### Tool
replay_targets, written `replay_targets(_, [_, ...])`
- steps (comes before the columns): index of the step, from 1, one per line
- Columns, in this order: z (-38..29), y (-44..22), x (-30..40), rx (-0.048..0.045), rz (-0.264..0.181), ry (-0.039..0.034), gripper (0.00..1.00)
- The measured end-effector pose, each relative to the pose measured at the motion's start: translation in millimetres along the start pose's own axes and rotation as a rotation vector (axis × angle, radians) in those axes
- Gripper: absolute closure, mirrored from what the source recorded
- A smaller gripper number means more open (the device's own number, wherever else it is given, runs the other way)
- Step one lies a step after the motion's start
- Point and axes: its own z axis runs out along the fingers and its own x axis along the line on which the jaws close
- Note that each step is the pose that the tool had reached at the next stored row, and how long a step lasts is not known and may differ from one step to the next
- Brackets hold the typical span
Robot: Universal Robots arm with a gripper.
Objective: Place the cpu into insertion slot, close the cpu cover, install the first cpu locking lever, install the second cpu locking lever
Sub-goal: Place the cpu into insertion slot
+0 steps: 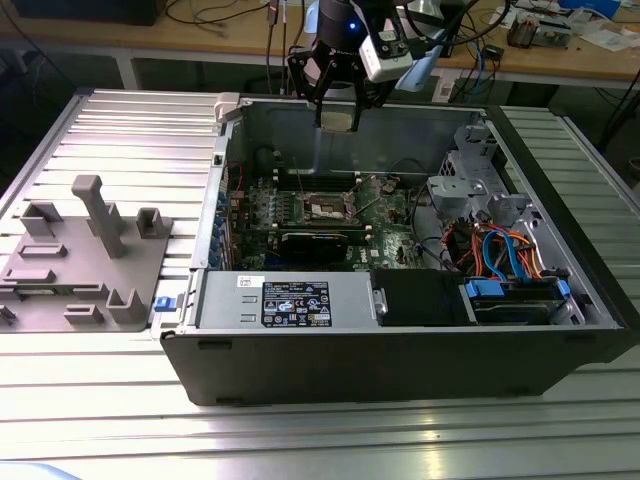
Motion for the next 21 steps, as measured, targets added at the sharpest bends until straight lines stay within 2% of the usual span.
replay_targets(21, [1.6,-0.1,0.0,0.0024,0.037,-0.0033,0.46])
